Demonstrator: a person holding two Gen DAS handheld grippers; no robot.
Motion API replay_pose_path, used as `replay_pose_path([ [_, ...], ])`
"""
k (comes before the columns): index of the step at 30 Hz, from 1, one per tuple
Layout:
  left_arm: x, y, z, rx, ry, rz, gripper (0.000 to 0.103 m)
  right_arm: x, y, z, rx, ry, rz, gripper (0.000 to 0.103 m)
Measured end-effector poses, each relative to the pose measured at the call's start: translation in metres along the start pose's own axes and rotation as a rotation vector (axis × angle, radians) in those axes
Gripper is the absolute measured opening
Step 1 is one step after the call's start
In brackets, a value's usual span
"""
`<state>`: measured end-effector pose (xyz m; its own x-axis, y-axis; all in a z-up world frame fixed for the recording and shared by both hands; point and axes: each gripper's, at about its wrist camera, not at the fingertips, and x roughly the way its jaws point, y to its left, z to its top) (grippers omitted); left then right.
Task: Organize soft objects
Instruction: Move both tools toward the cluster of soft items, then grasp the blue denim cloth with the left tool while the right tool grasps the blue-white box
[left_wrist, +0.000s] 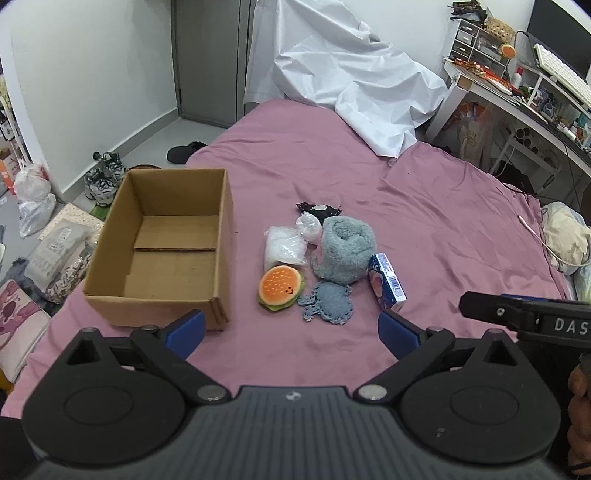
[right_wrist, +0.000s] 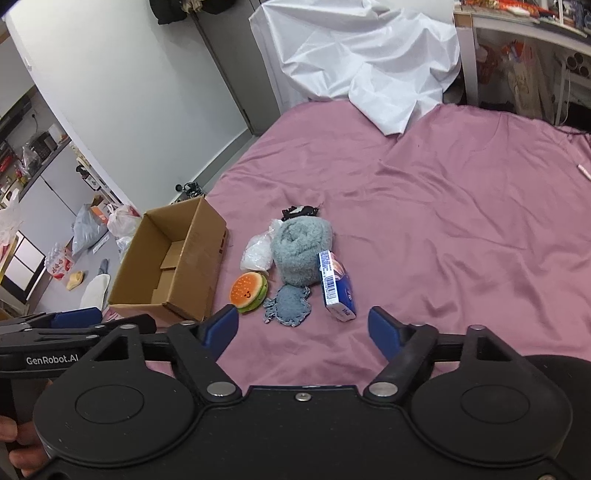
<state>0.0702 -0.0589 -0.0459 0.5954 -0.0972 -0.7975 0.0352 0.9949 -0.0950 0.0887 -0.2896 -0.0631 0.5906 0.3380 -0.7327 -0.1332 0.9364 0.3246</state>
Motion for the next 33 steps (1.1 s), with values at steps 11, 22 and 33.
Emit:
replay_pose_path([
  [11, 0.045, -0.005, 0.010, -0.034, 0.063, -0.019, 0.089, 0.039, -0.018, 0.014, 0.049, 0.070, 0.015, 0.059],
  [22, 0.103, -0.006, 0.015, -0.075, 0.160, -0.040, 0.072, 0.080, -0.037, 0.019, 0.131, 0.148, 0.054, 0.053],
  [33, 0.157, 0.002, 0.017, -0.160, 0.250, -0.048, 0.067, 0.118, -0.043, 0.019, 0.149, 0.199, 0.061, 0.039],
])
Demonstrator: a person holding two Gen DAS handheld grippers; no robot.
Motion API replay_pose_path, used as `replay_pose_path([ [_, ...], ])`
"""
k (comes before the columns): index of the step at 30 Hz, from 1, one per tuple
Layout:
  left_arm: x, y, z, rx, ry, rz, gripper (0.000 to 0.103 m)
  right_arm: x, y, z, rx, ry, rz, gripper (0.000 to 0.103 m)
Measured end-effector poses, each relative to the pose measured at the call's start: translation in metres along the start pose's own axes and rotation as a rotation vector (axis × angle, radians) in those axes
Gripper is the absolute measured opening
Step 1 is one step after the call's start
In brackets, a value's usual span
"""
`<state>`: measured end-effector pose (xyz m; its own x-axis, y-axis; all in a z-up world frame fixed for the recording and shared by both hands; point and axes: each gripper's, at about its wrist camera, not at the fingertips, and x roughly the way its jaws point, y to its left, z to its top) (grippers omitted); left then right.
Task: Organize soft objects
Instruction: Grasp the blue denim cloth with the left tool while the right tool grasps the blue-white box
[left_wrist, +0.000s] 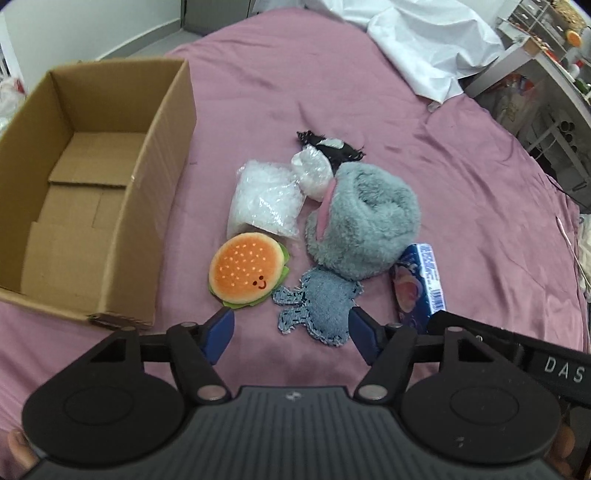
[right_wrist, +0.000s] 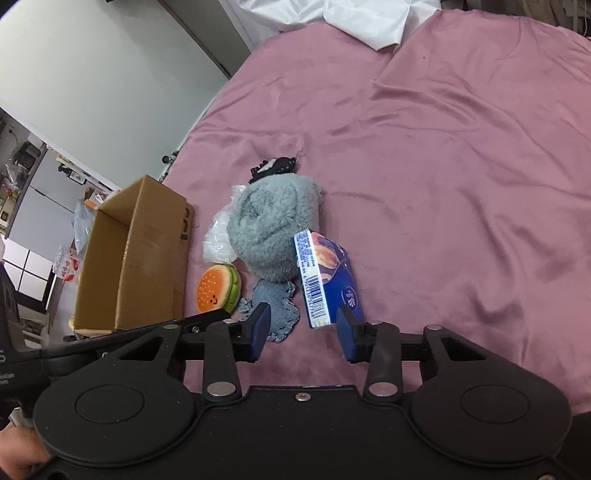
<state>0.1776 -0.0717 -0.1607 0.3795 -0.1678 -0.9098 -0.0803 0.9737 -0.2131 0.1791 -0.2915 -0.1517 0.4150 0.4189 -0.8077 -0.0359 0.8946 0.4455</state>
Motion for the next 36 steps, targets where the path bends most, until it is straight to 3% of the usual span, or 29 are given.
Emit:
replay_pose_path([
  [7, 0.022, -0.002, 0.003, -0.028, 0.029, -0.009, 0.066, 0.016, -0.009, 0.006, 0.031, 0.029, -0.006, 0.037],
  [8, 0.025, -0.003, 0.004, -0.032, 0.031, -0.010, 0.066, 0.017, -0.011, 0.007, 0.040, 0.028, -0.010, 0.033],
  [16, 0.047, -0.014, 0.009, -0.032, 0.053, -0.010, 0.066, 0.014, -0.038, 0.011, 0.168, -0.008, 0.010, 0.033],
  [22, 0.064, -0.021, 0.007, -0.054, 0.076, -0.001, 0.050, 0.014, -0.048, 0.011, 0.210, -0.009, 0.040, 0.033],
  [26, 0.065, -0.025, 0.009, -0.058, 0.076, -0.023, 0.030, 0.016, -0.050, 0.013, 0.208, 0.004, 0.061, 0.037],
  [36, 0.059, -0.014, 0.009, -0.104, 0.071, -0.067, 0.026, 0.022, -0.034, 0.015, 0.110, 0.005, 0.028, 0.045],
])
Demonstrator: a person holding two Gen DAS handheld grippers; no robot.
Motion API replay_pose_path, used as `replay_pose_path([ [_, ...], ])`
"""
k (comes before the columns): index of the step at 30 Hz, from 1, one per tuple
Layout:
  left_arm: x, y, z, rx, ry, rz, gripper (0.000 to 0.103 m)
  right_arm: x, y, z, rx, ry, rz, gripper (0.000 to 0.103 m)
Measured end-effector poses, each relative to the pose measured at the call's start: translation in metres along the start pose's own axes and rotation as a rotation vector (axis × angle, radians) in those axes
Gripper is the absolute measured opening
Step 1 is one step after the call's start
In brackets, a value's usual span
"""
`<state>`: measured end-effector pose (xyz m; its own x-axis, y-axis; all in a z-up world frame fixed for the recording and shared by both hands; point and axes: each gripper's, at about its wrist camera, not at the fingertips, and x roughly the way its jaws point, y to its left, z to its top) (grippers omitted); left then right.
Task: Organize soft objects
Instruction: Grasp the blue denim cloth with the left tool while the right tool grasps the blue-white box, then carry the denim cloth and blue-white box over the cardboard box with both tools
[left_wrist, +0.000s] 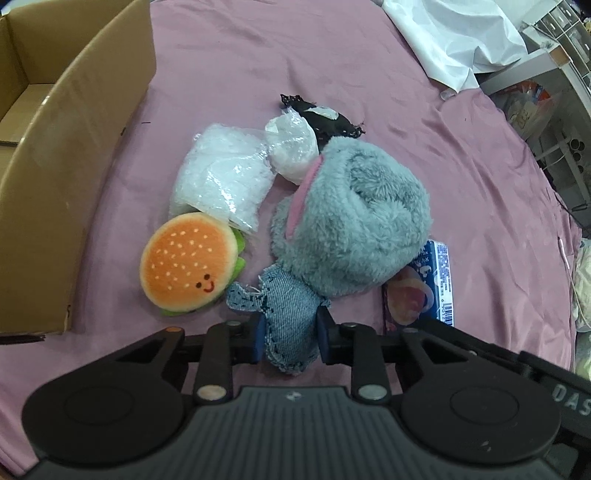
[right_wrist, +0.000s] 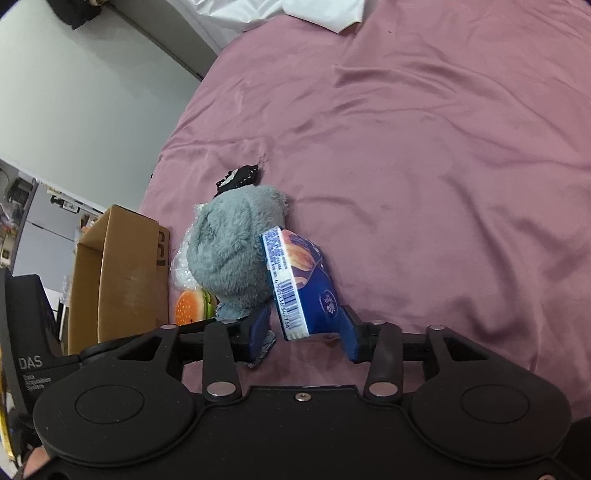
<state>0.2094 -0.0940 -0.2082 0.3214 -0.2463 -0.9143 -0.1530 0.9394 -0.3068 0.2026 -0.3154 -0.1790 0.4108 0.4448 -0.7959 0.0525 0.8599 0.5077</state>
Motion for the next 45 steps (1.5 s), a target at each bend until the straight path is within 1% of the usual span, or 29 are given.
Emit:
replay_pose_path([
  [5, -0.007, 0.005, -0.002, -0.010, -0.008, -0.013, 0.026, 0.010, 0.010, 0.001, -0.058, -0.008, -0.069, 0.044],
  [8, -0.013, 0.007, -0.004, -0.007, -0.016, -0.011, 0.026, 0.012, 0.014, 0.001, -0.084, -0.023, -0.096, 0.027],
  [9, -0.016, 0.006, -0.005, 0.002, -0.025, -0.006, 0.026, 0.012, 0.015, 0.000, -0.094, -0.030, -0.106, 0.024],
  [12, -0.025, 0.004, -0.006, 0.015, -0.040, -0.002, 0.026, 0.008, 0.019, -0.003, -0.120, -0.038, -0.124, 0.021],
  [18, -0.048, 0.002, -0.009, 0.031, -0.081, 0.003, 0.026, -0.007, 0.027, -0.009, -0.162, -0.073, -0.145, 0.020],
  [22, -0.065, 0.001, -0.013, 0.048, -0.113, 0.009, 0.026, -0.018, 0.031, -0.014, -0.168, -0.085, -0.127, 0.020],
  [26, -0.078, -0.001, -0.019, 0.072, -0.141, 0.023, 0.026, -0.034, 0.037, -0.018, -0.191, -0.152, -0.099, 0.021],
  [29, -0.089, -0.002, -0.025, 0.104, -0.165, 0.042, 0.026, -0.040, 0.040, -0.019, -0.207, -0.171, -0.073, 0.021],
  [33, -0.103, 0.001, -0.028, 0.106, -0.190, 0.060, 0.027, -0.047, 0.044, -0.020, -0.222, -0.190, -0.033, 0.021],
  [36, -0.112, 0.002, -0.032, 0.112, -0.201, 0.062, 0.027, -0.053, 0.047, -0.021, -0.235, -0.219, -0.038, 0.021],
  [41, -0.128, 0.004, -0.038, 0.128, -0.235, 0.072, 0.027, -0.060, 0.051, -0.024, -0.246, -0.233, 0.010, 0.021],
  [45, -0.140, 0.007, -0.040, 0.136, -0.262, 0.090, 0.027, -0.060, 0.058, -0.029, -0.261, -0.231, 0.021, 0.021],
])
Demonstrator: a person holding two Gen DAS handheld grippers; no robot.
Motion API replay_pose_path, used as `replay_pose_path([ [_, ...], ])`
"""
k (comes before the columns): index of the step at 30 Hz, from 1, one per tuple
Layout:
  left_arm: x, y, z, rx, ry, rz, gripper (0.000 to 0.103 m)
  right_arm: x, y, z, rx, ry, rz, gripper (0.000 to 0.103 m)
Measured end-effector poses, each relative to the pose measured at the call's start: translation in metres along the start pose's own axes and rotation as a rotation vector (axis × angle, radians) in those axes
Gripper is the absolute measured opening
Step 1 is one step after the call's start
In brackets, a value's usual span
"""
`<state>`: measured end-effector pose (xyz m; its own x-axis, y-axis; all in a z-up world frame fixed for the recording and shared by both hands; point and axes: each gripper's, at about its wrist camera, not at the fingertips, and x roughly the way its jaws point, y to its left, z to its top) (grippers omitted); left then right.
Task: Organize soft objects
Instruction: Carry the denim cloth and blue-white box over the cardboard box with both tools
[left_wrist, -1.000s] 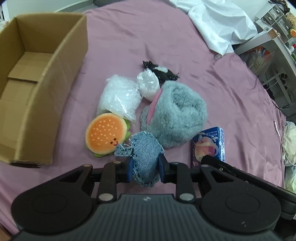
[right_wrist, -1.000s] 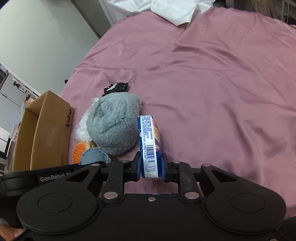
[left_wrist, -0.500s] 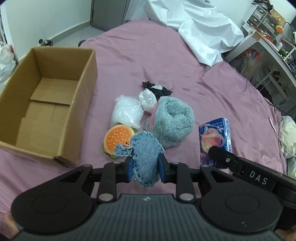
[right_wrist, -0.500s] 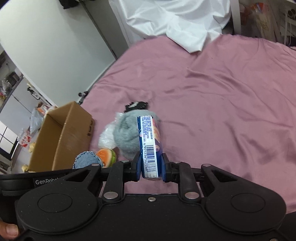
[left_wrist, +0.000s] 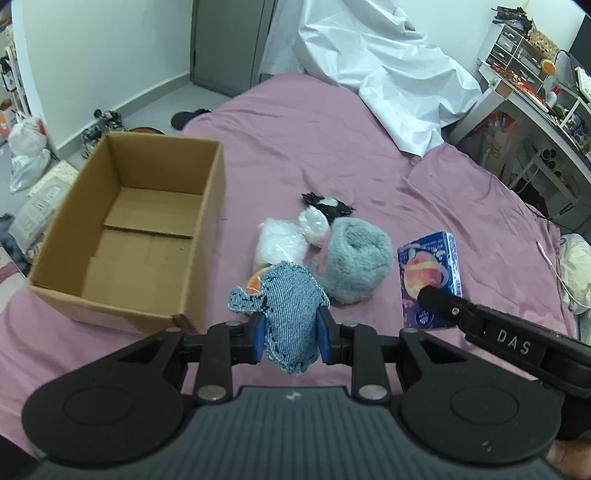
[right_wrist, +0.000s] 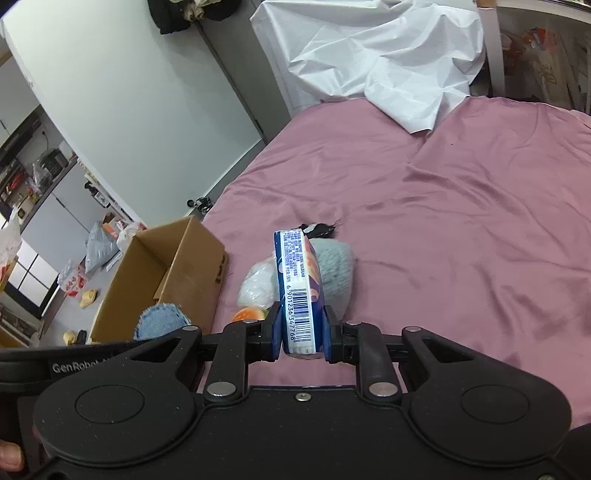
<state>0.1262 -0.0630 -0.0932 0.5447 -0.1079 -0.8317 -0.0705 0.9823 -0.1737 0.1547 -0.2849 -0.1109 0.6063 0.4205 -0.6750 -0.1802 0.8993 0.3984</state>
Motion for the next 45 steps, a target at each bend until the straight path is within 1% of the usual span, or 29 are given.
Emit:
replay_pose_path([
  [2, -0.005, 0.004, 0.000, -0.005, -0.009, -0.004, 0.027, -0.001, 0.005, -0.002, -0.003, 0.000, 0.010, 0.021],
  [12, -0.026, 0.029, 0.002, -0.036, -0.055, 0.037, 0.027, -0.003, 0.035, 0.002, -0.033, -0.024, 0.033, 0.021],
  [23, -0.044, 0.063, 0.018, -0.075, -0.114, 0.068, 0.027, 0.006, 0.075, 0.009, -0.061, -0.034, 0.086, 0.021],
  [30, -0.040, 0.085, 0.029, -0.099, -0.127, 0.091, 0.027, 0.019, 0.096, 0.017, -0.067, -0.026, 0.105, 0.021],
  [36, -0.031, 0.100, 0.041, -0.118, -0.136, 0.101, 0.027, 0.034, 0.116, 0.025, -0.099, -0.019, 0.126, 0.021],
  [45, -0.008, 0.123, 0.067, -0.153, -0.150, 0.114, 0.027, 0.058, 0.135, 0.044, -0.135, 0.002, 0.149, 0.021],
])
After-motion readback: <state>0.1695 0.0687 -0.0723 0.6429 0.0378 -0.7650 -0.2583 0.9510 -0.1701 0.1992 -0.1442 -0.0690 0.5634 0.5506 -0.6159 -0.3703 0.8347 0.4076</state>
